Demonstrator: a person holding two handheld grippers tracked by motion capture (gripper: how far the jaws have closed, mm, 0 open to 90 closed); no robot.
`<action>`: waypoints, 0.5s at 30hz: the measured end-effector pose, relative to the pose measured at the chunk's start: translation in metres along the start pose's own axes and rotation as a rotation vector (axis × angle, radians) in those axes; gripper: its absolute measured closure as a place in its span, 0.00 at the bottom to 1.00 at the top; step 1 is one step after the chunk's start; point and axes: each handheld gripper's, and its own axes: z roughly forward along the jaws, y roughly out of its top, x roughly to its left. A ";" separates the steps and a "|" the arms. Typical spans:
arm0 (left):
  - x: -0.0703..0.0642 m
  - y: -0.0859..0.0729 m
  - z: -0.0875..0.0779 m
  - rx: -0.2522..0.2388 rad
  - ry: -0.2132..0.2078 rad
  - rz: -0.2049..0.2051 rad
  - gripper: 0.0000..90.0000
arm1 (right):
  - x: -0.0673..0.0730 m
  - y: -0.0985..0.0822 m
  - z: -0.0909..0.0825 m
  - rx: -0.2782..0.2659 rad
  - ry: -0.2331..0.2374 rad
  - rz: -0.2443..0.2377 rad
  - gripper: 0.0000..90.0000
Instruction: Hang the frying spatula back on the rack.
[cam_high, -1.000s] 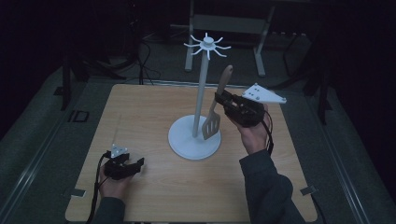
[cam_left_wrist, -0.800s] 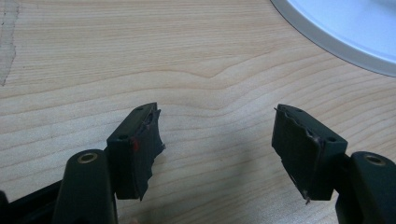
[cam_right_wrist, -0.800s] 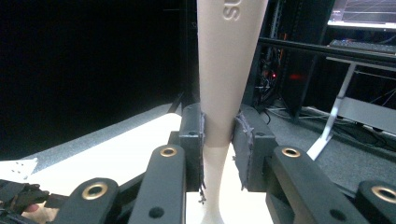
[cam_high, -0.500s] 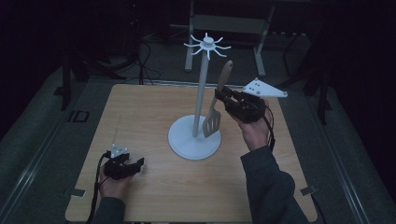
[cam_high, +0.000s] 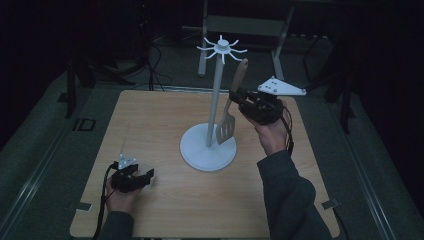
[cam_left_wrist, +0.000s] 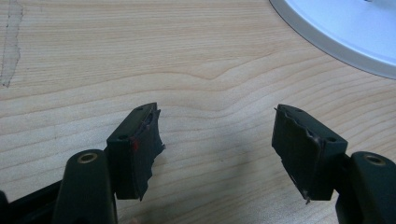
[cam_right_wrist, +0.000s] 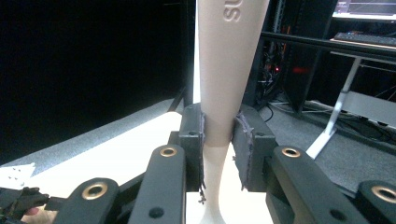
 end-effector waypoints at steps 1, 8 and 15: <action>0.000 0.000 0.000 0.000 0.000 0.000 0.36 | -0.001 0.000 0.001 0.003 0.000 0.003 0.83; 0.000 0.000 0.000 -0.001 -0.001 0.000 0.36 | -0.004 0.003 0.004 0.006 0.007 0.010 0.82; 0.000 0.000 0.000 -0.003 -0.001 -0.002 0.36 | -0.003 0.008 0.008 0.016 0.016 0.006 0.82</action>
